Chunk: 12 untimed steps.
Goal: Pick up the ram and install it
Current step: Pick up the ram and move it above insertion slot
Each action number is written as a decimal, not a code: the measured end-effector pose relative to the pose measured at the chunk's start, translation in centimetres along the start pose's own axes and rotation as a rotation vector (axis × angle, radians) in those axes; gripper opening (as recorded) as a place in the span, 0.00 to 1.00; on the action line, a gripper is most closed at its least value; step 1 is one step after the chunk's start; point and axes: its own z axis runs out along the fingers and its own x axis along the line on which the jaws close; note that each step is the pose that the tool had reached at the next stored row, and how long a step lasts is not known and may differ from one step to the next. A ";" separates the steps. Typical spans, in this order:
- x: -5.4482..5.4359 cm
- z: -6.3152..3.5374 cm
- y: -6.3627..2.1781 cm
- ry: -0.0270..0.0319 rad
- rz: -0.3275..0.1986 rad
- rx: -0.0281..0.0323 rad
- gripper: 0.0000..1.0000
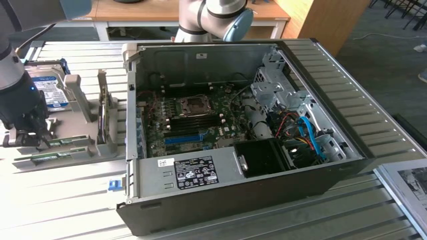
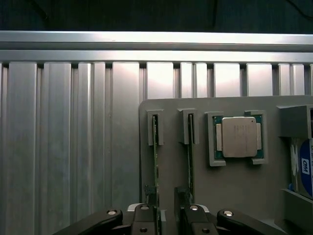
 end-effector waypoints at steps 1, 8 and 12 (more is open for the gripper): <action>0.0 -0.01 0.00 0.0001 0.000 0.0000 0.29; 0.1 -0.01 -0.01 0.0000 0.000 -0.0001 0.29; 0.1 -0.02 -0.20 0.0000 0.000 -0.0001 0.29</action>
